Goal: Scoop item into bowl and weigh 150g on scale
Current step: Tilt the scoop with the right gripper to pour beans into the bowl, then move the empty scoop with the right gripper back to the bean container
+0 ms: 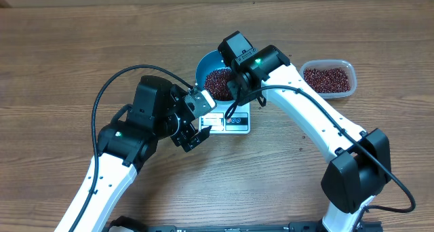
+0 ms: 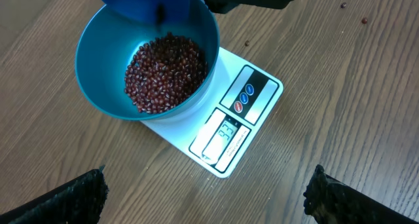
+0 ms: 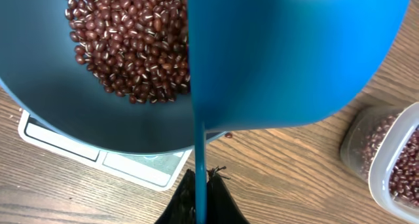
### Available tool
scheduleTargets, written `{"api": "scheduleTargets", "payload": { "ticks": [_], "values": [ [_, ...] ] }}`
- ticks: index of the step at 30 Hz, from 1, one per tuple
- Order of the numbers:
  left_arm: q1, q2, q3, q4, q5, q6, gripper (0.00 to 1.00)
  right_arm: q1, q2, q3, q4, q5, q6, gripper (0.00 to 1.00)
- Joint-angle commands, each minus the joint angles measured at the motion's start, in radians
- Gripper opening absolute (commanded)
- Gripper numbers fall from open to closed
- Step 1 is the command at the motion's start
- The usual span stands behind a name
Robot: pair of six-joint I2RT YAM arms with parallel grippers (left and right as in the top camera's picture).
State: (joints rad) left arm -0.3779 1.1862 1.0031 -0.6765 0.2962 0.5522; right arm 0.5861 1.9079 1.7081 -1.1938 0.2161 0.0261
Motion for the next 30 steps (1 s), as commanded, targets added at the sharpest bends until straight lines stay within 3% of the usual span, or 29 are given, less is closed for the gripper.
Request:
{"api": "scheduleTargets", "payload": {
  "ticks": [1,11,19,30],
  "values": [
    [0.005,0.003,0.027,0.000,0.008,-0.017,0.99,0.004,-0.034,0.029,0.004,0.040,0.003,0.04],
    [0.005,0.003,0.027,0.000,0.008,-0.017,1.00,0.004,-0.034,0.031,0.007,0.052,0.008,0.04],
    [0.005,0.003,0.027,0.000,0.008,-0.017,0.99,-0.019,-0.034,0.142,-0.040,0.007,0.061,0.04],
    [0.005,0.003,0.027,0.000,0.008,-0.017,0.99,-0.181,-0.034,0.225,-0.221,0.007,0.250,0.04]
  ]
}}
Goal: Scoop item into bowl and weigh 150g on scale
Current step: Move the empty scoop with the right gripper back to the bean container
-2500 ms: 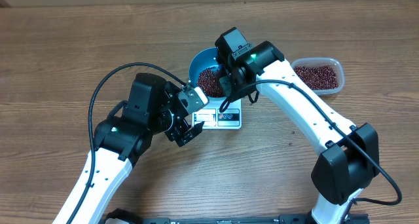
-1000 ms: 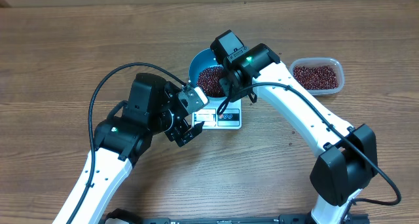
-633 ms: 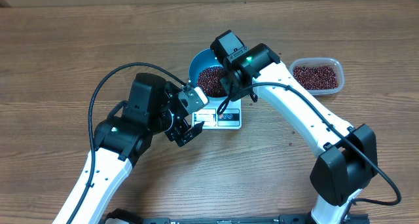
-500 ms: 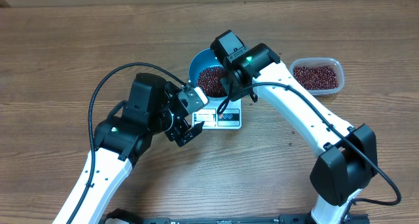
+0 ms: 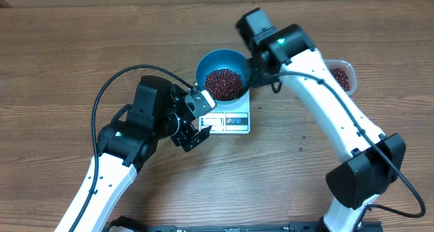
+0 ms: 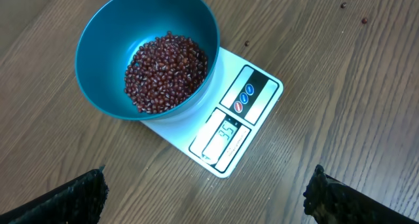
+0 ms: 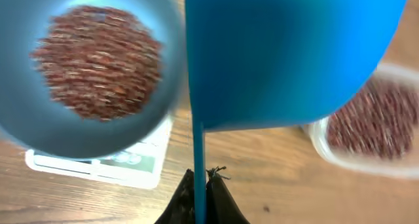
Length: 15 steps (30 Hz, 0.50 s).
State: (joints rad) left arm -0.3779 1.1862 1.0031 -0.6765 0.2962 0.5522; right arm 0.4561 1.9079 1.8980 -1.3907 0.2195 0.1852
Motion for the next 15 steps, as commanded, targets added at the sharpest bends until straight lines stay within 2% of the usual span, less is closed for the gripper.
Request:
{"api": "scheduleTargets", "payload": {
  "ticks": [1,6,15],
  "values": [
    [0.005,0.003,0.027,0.000,0.008,-0.017,1.00,-0.071,-0.034,0.035,-0.046,0.004,0.105,0.04],
    [0.005,0.003,0.027,0.000,0.008,-0.017,1.00,-0.164,-0.034,0.035,-0.125,0.004,0.126,0.04],
    [0.005,0.003,0.027,0.000,0.008,-0.017,1.00,-0.324,-0.034,0.034,-0.155,-0.018,0.125,0.04]
  ]
}}
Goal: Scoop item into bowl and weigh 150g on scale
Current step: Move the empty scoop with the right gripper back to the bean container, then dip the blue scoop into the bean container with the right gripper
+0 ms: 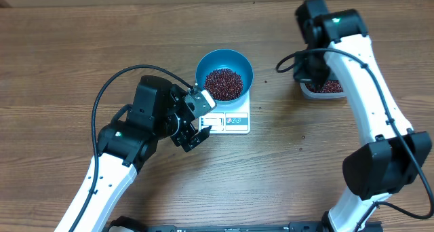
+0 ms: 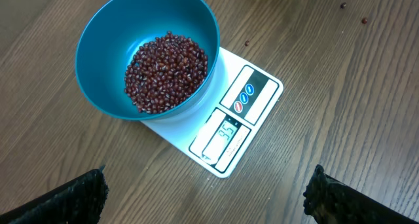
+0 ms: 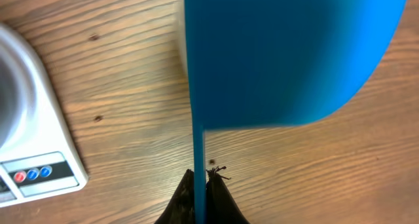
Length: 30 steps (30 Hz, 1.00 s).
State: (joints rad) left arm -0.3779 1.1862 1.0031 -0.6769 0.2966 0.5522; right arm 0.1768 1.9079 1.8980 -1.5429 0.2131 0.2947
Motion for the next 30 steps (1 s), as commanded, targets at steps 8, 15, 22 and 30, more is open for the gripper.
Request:
{"api": "scheduleTargets", "payload": {
  "ticks": [8,15,22,30],
  "values": [
    [0.005,0.003,0.027,0.000,0.008,-0.017,1.00,-0.159,-0.034,0.032,-0.023,-0.113,-0.041,0.04],
    [0.005,0.003,0.027,0.000,0.008,-0.017,0.99,-0.184,-0.034,0.032,-0.034,-0.154,-0.064,0.04],
    [0.005,0.003,0.027,0.000,0.008,-0.017,1.00,-0.184,-0.034,-0.007,-0.015,-0.155,-0.064,0.04],
    [0.005,0.003,0.027,0.000,0.008,-0.017,1.00,-0.184,-0.033,-0.113,0.053,-0.155,-0.064,0.04]
  ]
}}
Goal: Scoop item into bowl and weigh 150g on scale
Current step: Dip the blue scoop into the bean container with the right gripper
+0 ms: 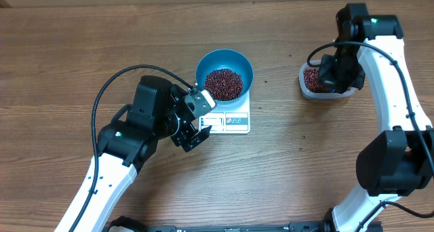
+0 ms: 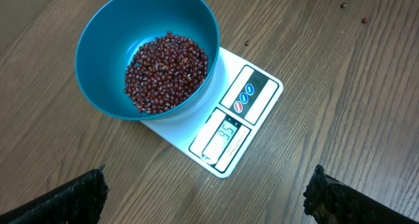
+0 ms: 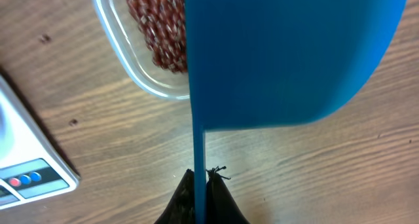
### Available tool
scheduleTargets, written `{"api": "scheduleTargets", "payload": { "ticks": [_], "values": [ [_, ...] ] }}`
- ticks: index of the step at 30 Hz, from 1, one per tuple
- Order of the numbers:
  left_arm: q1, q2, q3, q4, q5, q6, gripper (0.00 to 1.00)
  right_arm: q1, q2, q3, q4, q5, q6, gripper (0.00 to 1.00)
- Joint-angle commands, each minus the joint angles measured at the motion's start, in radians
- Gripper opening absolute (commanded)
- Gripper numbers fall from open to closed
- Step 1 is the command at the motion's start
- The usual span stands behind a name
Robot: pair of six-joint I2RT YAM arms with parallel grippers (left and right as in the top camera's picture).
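A blue bowl (image 1: 224, 74) holding red beans (image 2: 165, 72) rests on a white scale (image 2: 236, 119); its display (image 2: 227, 131) reads about 35. My right gripper (image 3: 199, 178) is shut on the handle of a blue scoop (image 3: 288, 54), held over a clear tub of red beans (image 3: 154, 40) at the table's right. In the overhead view the tub (image 1: 313, 81) is partly hidden under that arm. My left gripper (image 2: 206, 191) hangs open near the scale's front, holding nothing.
A few stray beans (image 2: 353, 12) lie on the wooden table (image 1: 81, 49) beyond the scale. A black cable (image 1: 119, 79) loops off the left arm.
My right gripper carried the scoop further right, from bare table beside the scale to over the tub of beans. The left arm, bowl and scale reading are unchanged.
The scoop was first held over the bowl with the scale reading about 33. Then it was clear of the bowl and the reading stood at 35. It was then right of the scale, and now it is over the tub.
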State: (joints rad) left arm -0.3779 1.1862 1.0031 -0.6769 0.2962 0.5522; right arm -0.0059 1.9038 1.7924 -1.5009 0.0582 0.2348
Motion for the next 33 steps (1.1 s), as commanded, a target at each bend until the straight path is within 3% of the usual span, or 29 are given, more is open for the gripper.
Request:
{"api": "scheduleTargets", "payload": {
  "ticks": [1,33],
  "values": [
    [0.005,0.003,0.027,0.000,0.008,-0.017,1.00,-0.001,-0.029,-0.008,0.016,0.000,-0.005,0.04],
    [0.005,0.003,0.027,0.000,0.008,-0.017,1.00,-0.001,-0.028,-0.154,0.129,-0.001,-0.004,0.04]
  ]
}}
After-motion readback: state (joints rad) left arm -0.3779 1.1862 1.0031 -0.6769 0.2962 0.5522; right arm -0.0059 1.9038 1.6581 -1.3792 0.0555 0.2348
